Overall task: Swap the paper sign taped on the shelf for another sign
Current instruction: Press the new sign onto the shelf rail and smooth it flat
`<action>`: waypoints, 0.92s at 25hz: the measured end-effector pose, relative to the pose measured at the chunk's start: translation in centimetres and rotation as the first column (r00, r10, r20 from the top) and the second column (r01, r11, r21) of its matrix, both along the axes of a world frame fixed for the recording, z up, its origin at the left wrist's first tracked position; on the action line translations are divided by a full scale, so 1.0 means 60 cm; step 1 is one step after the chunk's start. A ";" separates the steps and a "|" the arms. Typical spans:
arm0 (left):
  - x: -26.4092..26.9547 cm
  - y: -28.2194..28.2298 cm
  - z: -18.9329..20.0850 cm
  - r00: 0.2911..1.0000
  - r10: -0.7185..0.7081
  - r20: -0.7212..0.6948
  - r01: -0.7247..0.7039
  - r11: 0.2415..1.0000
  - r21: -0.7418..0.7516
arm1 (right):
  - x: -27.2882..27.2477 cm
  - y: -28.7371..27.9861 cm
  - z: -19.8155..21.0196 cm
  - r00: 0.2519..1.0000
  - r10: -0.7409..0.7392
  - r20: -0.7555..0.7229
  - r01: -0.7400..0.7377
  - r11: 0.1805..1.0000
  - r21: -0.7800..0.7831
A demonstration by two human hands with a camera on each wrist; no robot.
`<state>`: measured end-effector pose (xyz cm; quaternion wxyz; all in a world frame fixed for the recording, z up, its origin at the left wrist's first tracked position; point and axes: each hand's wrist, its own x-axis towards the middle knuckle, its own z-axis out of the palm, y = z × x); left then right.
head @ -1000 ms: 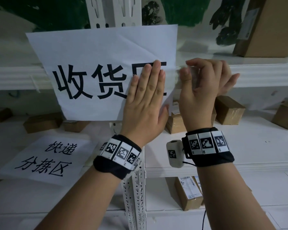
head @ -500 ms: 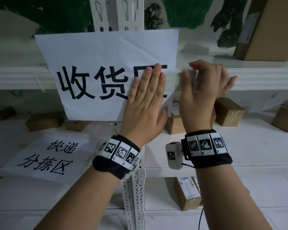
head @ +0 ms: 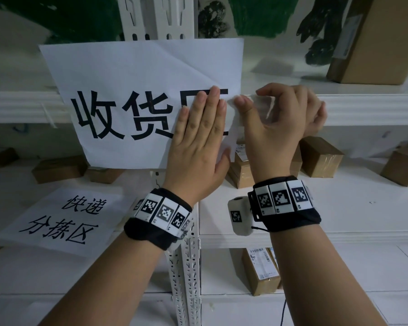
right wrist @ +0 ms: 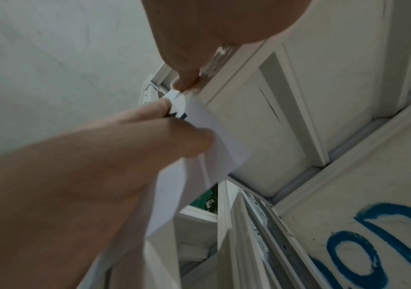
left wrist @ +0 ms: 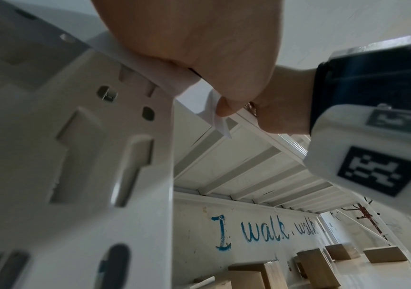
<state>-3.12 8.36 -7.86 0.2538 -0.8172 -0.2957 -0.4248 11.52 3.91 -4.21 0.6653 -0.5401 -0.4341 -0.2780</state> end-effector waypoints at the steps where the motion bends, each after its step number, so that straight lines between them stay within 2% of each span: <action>1: -0.001 -0.001 0.000 1.000 -0.001 -0.002 0.001 1.000 -0.002 | 0.004 0.000 0.000 1.000 0.022 0.007 -0.022 1.000 -0.004; 6: -0.009 -0.007 0.002 0.997 -0.075 0.007 0.075 0.996 -0.043 | 0.028 -0.015 -0.017 0.994 0.041 0.097 -0.036 0.998 -0.054; 9: -0.012 -0.009 0.003 0.984 -0.161 0.082 0.166 0.984 -0.062 | 0.024 -0.022 -0.024 0.990 0.047 0.134 -0.032 0.993 -0.110; 12: -0.014 -0.016 0.003 0.964 -0.188 0.186 0.202 0.977 -0.062 | 0.004 -0.027 -0.034 0.991 0.043 0.125 -0.027 0.991 -0.134; 15: -0.029 -0.028 0.000 0.956 -0.117 0.269 0.149 0.984 -0.101 | -0.009 -0.024 -0.033 0.997 0.047 0.066 -0.038 0.991 -0.128; 23: -0.102 -0.035 -0.008 0.961 0.109 0.256 -0.028 0.953 -0.300 | -0.024 -0.013 -0.030 1.000 0.005 0.005 -0.004 0.989 -0.147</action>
